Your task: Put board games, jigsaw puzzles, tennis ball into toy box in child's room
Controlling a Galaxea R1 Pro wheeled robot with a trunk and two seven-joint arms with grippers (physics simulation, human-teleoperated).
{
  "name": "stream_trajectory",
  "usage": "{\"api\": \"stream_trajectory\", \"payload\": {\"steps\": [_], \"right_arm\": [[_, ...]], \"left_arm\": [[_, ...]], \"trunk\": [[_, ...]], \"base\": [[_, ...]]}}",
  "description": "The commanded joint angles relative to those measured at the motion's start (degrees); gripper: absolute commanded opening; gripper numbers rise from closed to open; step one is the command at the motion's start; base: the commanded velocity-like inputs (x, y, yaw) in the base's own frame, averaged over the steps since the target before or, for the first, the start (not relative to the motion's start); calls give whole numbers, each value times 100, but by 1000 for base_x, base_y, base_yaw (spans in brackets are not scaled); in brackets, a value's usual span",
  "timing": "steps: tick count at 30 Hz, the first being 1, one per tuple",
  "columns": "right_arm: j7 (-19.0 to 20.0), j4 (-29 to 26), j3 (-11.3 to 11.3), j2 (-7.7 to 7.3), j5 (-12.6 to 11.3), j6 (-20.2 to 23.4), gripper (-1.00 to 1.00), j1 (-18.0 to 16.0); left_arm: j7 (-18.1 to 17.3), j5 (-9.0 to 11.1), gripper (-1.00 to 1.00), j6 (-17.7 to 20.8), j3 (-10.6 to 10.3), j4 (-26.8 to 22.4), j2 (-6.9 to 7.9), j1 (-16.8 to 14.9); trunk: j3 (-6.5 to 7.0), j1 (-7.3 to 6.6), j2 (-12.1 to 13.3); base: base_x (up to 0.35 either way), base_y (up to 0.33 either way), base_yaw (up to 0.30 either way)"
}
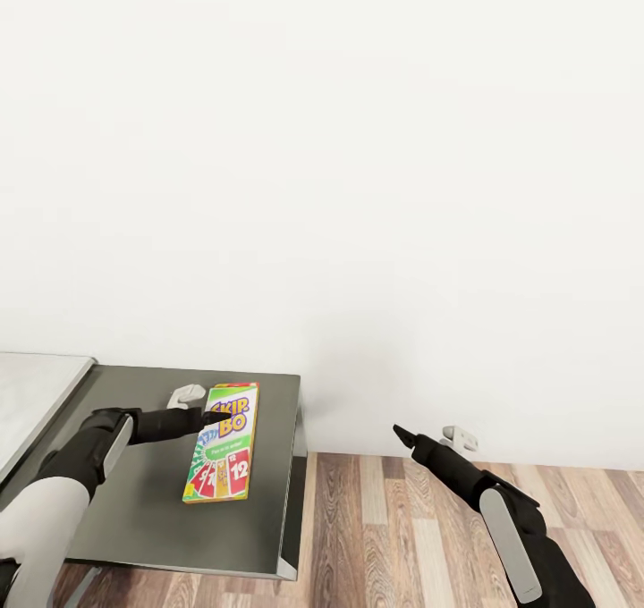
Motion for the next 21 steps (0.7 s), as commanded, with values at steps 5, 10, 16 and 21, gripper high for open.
{"api": "stream_trajectory", "payload": {"steps": [5,10,16,21], "right_arm": [[18,32,-10,1,-13,36,100,-7],[18,38,-10,1,-13,36,100,-8],[18,40,-10,0,-13,36,100,-6],[18,40,-11,1,-13,36,100,-10]], "left_arm": [[-30,1,100,48,18,-2,-2,-4],[-41,4,100,48,18,-2,-2,-4],[-343,-3,100,48,13,-2,5,-4],[-502,-10,100,48,11,-2,10,-4]], "trunk": [[-10,3,-10],[-10,3,-10],[-10,3,-10],[-10,3,-10]], "base": [[0,0,0],[0,0,0],[0,0,0],[0,0,0]]}}
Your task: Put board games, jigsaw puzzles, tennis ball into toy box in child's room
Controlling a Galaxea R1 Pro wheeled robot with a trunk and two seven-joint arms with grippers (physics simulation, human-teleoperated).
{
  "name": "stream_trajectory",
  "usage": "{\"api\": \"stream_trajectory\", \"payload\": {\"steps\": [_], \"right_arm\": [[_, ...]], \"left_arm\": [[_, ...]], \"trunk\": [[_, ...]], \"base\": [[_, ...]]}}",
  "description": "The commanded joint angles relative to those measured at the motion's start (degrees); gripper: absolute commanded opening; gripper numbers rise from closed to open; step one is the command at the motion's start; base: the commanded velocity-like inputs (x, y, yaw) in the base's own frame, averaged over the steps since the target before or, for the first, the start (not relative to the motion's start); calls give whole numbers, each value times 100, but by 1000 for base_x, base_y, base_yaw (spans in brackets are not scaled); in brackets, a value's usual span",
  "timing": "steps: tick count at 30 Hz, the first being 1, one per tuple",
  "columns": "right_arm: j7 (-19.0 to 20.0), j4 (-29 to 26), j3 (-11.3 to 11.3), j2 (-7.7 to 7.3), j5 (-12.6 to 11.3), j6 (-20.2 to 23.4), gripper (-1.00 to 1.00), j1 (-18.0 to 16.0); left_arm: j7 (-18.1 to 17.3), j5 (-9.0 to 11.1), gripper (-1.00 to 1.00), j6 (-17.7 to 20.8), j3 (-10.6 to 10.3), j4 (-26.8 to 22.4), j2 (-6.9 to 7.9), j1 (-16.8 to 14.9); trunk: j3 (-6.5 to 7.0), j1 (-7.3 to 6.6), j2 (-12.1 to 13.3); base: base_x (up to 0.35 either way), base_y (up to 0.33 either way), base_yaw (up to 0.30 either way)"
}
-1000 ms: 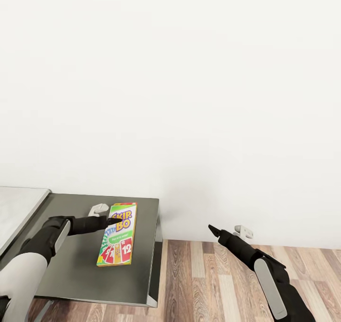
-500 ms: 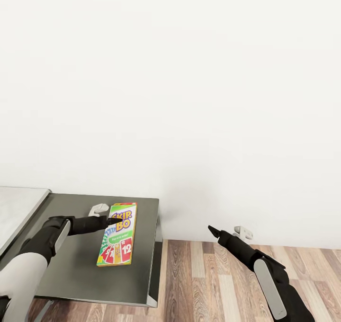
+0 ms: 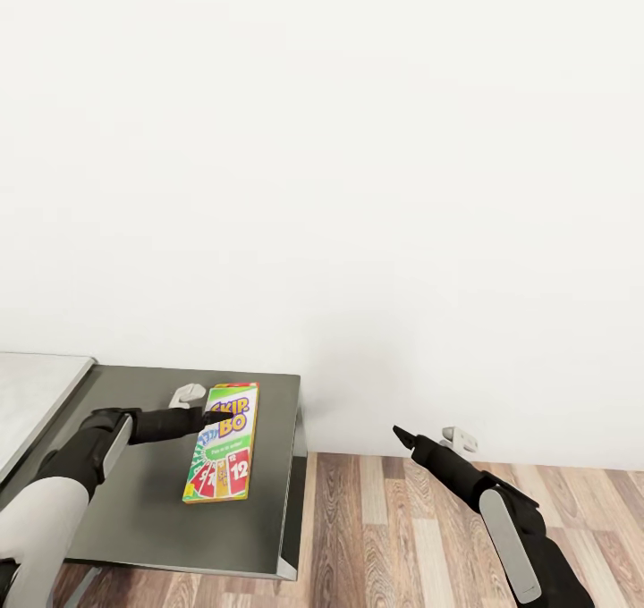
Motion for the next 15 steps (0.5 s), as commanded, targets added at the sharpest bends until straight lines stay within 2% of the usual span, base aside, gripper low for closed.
{"api": "stream_trajectory", "payload": {"steps": [1,15], "right_arm": [[17,-4,-12,1,-13,36,100,-4],[17,0,-18,-5,-9,36,100,-4]], "left_arm": [[-34,-5,100,50,17,-2,-1,-4],[-84,-8,100,100,41,-2,110,-4]], "trunk": [[-10,3,-10],[-10,3,-10]], "base": [[0,0,0],[0,0,0]]}}
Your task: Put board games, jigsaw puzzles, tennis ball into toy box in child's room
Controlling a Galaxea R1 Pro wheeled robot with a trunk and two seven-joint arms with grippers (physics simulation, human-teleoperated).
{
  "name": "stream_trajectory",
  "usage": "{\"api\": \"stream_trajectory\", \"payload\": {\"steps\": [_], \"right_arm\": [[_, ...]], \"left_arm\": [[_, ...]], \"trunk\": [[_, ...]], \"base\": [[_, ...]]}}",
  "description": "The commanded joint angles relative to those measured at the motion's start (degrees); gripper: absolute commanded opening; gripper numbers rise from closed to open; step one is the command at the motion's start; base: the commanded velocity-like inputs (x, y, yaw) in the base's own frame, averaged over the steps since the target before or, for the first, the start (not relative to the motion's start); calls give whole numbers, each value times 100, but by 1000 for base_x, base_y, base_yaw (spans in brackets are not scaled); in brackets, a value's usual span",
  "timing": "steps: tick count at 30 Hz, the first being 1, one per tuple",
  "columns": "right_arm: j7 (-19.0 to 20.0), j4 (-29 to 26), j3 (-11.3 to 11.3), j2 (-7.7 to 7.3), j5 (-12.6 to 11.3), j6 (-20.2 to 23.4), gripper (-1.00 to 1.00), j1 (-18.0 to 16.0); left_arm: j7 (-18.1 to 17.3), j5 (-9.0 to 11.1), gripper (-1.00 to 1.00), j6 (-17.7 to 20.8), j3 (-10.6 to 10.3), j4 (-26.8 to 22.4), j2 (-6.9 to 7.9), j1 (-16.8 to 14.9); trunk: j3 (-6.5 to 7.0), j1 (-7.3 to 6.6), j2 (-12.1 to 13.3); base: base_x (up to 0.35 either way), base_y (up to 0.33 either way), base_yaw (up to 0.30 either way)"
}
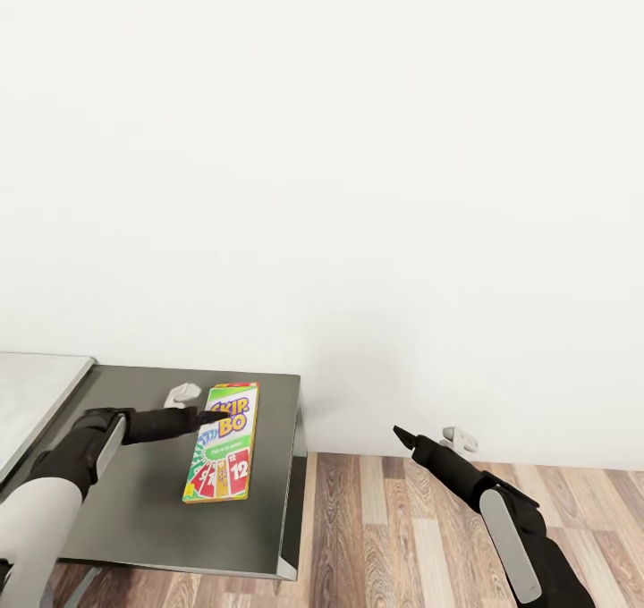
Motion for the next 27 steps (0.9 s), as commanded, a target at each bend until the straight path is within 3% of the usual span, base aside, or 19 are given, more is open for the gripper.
{"api": "stream_trajectory", "payload": {"steps": [1,9,15,20,27], "right_arm": [[17,0,-11,1,-13,36,100,-4],[7,58,-11,7,-8,36,100,-5],[1,68,-11,7,-11,36,100,-5],[0,70,-11,8,-10,36,100,-5],[-1,70,-11,8,-8,36,100,-5]], "left_arm": [[-21,-4,100,55,19,-2,14,-4],[52,-3,100,100,34,-2,154,-4],[220,-5,100,114,36,-2,171,-4],[564,-4,100,136,43,-2,169,-4],[691,-3,100,140,46,-2,163,-4]], "trunk": [[-10,3,-10],[-10,3,-10],[-10,3,-10],[-10,3,-10],[-10,3,-10]], "base": [[0,0,0],[0,3,0],[0,109,0],[0,54,0],[0,11,0]]}}
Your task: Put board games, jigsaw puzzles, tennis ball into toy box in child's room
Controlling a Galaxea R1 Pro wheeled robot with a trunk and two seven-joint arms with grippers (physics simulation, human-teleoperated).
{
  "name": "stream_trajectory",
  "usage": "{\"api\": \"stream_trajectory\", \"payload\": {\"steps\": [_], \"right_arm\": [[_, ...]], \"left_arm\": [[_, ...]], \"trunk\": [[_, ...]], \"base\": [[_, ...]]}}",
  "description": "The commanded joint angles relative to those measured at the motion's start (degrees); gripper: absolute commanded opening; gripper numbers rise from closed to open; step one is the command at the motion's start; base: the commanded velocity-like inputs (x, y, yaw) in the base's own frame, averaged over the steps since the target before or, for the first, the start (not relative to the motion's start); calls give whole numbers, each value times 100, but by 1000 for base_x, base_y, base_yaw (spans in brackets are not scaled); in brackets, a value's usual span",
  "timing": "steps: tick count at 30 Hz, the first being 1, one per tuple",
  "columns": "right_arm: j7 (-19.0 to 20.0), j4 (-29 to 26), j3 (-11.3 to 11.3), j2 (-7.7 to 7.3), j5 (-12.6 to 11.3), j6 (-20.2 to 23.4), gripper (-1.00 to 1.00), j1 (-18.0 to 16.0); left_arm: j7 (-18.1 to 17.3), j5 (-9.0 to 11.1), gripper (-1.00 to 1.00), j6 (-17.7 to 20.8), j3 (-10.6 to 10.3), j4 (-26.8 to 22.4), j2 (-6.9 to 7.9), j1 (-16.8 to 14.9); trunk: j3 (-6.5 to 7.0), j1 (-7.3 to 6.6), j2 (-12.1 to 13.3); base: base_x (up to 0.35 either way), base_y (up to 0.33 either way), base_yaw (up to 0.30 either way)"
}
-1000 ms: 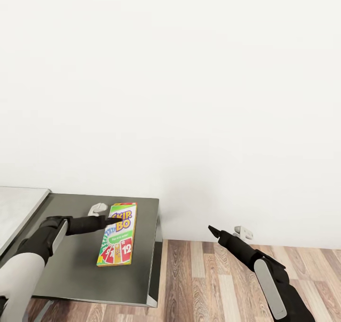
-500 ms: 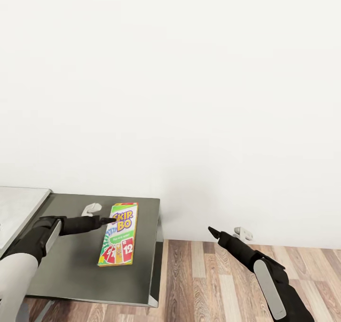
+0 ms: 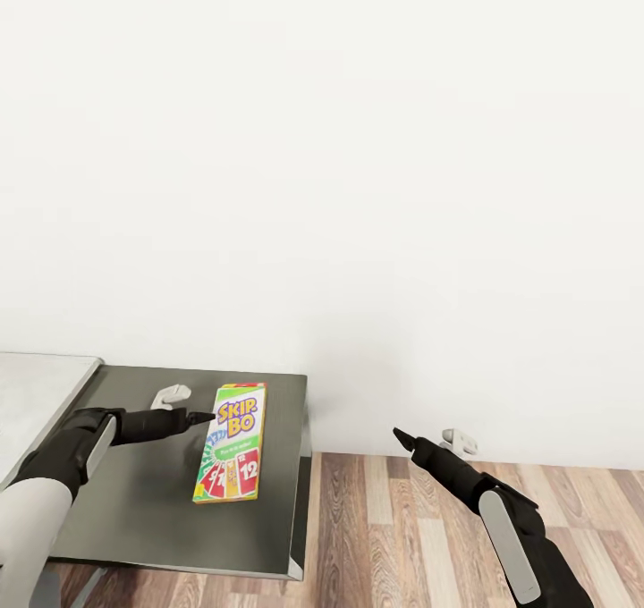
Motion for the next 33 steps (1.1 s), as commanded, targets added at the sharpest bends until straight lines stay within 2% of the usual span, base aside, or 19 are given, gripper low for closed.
{"api": "stream_trajectory", "payload": {"steps": [1,9,18,33], "right_arm": [[20,-4,-11,1,-12,36,100,-4],[30,-4,-11,1,-17,36,100,-4],[34,-4,-11,3,-19,36,100,-4],[35,-4,-11,6,-28,36,100,-4]], "left_arm": [[-16,-5,100,47,19,-2,-4,-4],[43,-5,100,48,3,-2,-29,-4],[364,-5,100,48,-4,-2,-52,-4],[411,-5,100,48,0,-2,-63,-4]], "trunk": [[-10,3,-10],[-10,3,-10],[-10,3,-10],[-43,3,-10]], "base": [[0,4,0],[9,-2,0],[87,-48,0],[7,-4,0]]}}
